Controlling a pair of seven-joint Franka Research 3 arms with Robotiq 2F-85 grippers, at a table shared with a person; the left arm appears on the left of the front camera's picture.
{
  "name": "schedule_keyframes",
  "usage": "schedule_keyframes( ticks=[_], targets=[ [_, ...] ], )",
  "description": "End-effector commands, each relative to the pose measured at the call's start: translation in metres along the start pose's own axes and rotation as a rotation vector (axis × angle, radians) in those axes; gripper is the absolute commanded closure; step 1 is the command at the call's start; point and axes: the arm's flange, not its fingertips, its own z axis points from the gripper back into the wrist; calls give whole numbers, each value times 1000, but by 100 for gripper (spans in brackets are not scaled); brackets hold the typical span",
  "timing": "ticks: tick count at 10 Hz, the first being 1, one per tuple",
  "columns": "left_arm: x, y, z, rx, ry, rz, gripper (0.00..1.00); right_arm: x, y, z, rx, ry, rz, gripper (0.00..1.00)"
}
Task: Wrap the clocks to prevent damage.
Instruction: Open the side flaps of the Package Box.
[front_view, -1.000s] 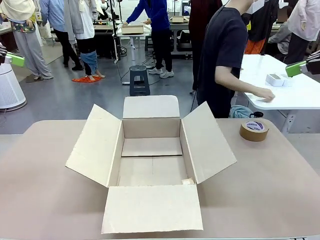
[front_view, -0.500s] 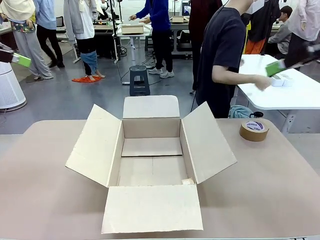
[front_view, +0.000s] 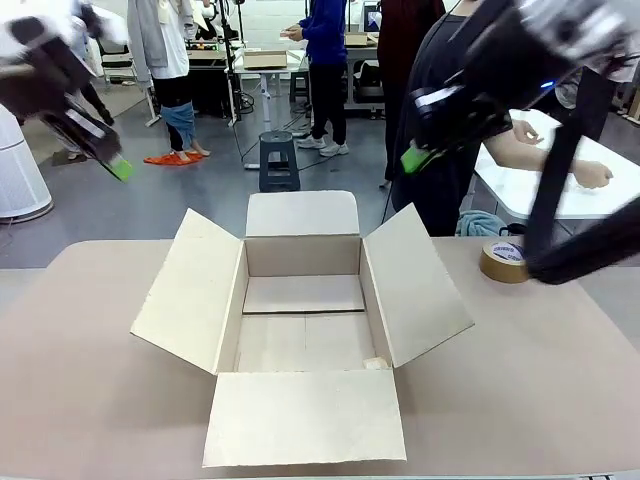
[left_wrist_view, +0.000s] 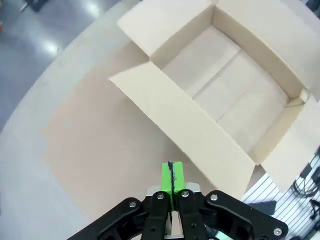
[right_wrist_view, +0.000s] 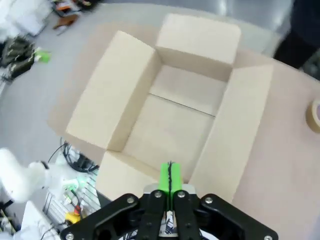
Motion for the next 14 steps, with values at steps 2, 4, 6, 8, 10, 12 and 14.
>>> schedule_keyframes(
  ticks=[2, 4, 6, 8, 10, 12, 14],
  targets=[
    [18, -4, -32, -24, 35, 157, 100, 12, -8, -25, -132, 116, -33, 100],
    [7, -13, -20, 16, 46, 73, 100, 6, -1, -19, -66, 30, -51, 100],
    [7, -13, -20, 16, 46, 73, 100, 6, -1, -19, -66, 30, -51, 100],
    [18, -31, -43, 132, 139, 258, 100, -3, 11, -39, -224, 37, -148, 99],
    [23, -57, -62, 209, 229, 442, 100, -14, 25, -73, -334, 79, -274, 99],
    [24, -67, -85, 238, 248, 588, 100, -18, 19, -109, -387, 80, -364, 99],
    [24, -63, -112, 173, 262, 664, 100, -16, -4, -134, -413, 47, -442, 99]
  ],
)
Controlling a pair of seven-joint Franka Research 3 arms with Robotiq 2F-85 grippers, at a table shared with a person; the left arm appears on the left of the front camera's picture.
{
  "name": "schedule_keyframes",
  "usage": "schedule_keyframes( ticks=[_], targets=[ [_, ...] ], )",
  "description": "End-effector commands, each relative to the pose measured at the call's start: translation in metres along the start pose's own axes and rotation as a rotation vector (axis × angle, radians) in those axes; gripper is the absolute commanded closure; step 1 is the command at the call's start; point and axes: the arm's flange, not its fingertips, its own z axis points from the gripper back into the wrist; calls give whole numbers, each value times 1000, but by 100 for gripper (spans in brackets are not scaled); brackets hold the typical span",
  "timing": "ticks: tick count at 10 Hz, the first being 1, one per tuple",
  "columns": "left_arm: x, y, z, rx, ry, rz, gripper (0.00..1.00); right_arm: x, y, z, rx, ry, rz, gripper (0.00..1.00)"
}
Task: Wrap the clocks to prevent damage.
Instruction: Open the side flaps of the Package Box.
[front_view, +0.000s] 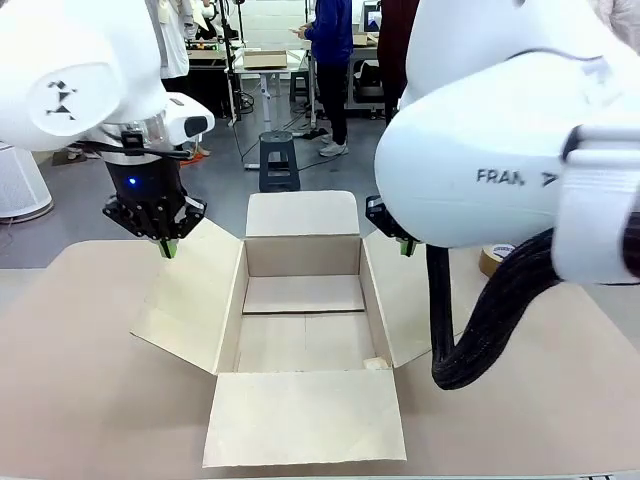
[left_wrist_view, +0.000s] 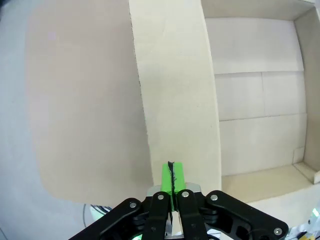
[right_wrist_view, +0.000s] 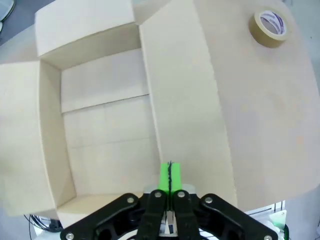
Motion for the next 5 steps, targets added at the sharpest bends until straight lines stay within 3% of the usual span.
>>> schedule_keyframes(
  ticks=[1, 5],
  targets=[
    [14, -6, -9, -78, 18, 62, 100, 15, -4, -22, 16, -38, -68, 99],
    [24, -16, -21, -87, 32, 95, 100, 34, -23, -65, 88, 23, -127, 99]
  ],
)
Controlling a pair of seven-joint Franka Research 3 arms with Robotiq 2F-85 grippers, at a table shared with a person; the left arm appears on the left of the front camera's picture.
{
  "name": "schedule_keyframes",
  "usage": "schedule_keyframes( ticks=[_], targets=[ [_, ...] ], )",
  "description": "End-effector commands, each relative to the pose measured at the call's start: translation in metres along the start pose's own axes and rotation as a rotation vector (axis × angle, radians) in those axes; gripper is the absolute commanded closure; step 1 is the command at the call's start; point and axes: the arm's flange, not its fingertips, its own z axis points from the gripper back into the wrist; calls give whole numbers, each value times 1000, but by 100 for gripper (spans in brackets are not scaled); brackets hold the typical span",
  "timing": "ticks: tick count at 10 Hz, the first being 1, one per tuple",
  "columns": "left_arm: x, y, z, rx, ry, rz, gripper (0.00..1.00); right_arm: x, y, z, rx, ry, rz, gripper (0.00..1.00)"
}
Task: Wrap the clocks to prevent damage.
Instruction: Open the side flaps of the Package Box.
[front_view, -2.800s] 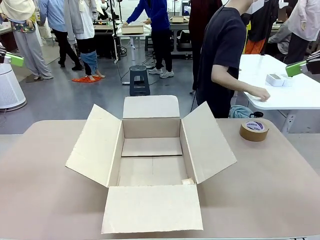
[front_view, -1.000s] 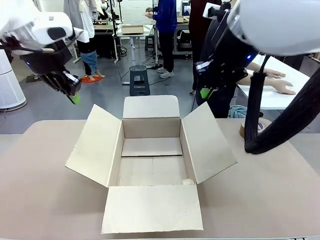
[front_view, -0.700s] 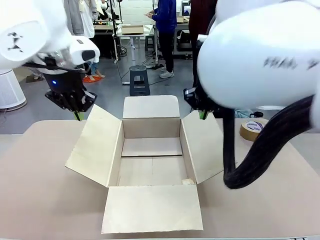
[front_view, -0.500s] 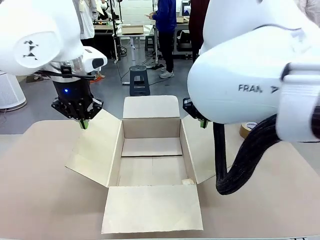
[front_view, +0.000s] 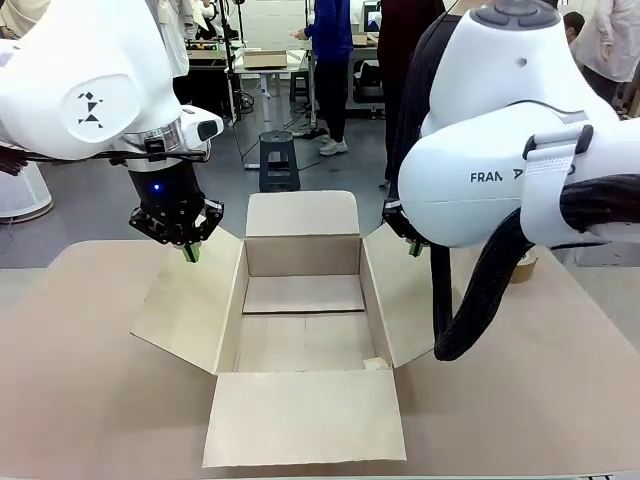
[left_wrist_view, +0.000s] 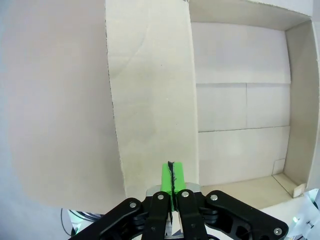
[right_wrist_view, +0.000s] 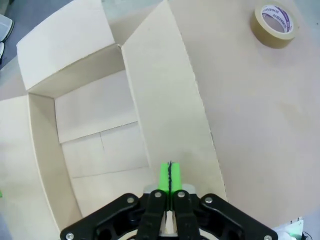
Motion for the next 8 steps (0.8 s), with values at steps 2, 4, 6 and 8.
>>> schedule_keyframes(
  ticks=[2, 4, 6, 8],
  targets=[
    [13, -7, -15, 38, -10, 55, 100, 0, -5, -33, 26, 45, -24, 99],
    [28, -1, -34, 57, 4, 67, 100, 0, -11, -50, 4, 46, -21, 99],
    [38, 8, -52, 71, 14, 63, 100, -2, -20, -65, -26, 61, -23, 99],
    [46, 18, -66, 86, 25, 81, 100, -10, -24, -83, -94, 82, 1, 99]
  ],
)
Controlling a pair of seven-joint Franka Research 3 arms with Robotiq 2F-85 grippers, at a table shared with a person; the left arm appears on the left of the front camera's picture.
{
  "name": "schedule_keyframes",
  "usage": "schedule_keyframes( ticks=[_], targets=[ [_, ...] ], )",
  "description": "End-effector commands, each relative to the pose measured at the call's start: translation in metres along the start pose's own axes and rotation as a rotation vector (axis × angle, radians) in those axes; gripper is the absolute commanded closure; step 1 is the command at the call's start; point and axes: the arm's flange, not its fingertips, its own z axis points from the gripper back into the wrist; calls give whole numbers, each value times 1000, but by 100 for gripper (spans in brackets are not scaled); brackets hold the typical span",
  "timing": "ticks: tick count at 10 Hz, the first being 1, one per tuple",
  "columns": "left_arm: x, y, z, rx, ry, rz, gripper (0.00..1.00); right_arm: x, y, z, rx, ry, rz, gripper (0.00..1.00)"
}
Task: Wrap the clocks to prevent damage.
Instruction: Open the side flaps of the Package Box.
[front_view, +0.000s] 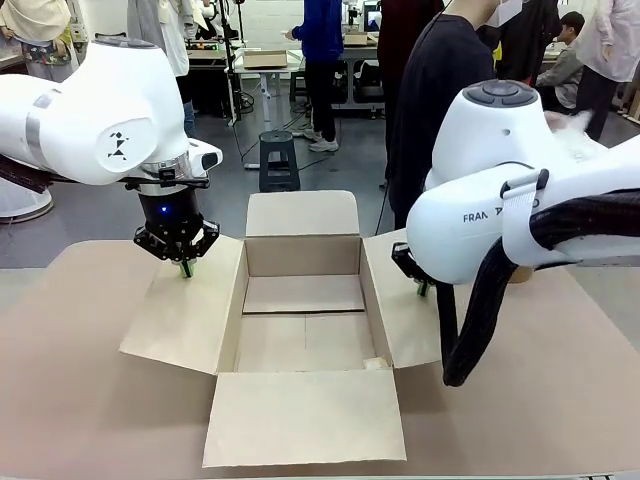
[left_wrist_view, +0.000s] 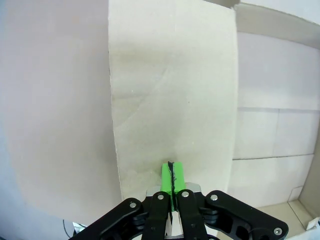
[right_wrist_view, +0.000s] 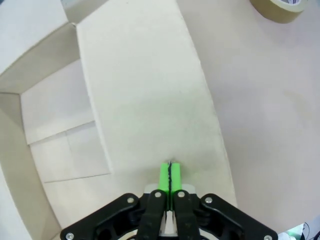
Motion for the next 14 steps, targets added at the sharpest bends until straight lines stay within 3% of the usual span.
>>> schedule_keyframes(
  ticks=[1, 6, 9, 14],
  targets=[
    [9, 2, -10, 36, -11, 40, 100, -4, 0, -23, -54, -14, 12, 99],
    [5, 17, -51, 20, 79, 46, 100, -11, -2, -41, 29, -89, 75, 99],
    [0, 18, -74, -16, 115, 56, 100, -10, -1, -51, 14, -46, 74, 99],
    [0, 20, -73, -46, 83, 68, 100, -10, -4, -56, 28, 4, 48, 99]
  ],
)
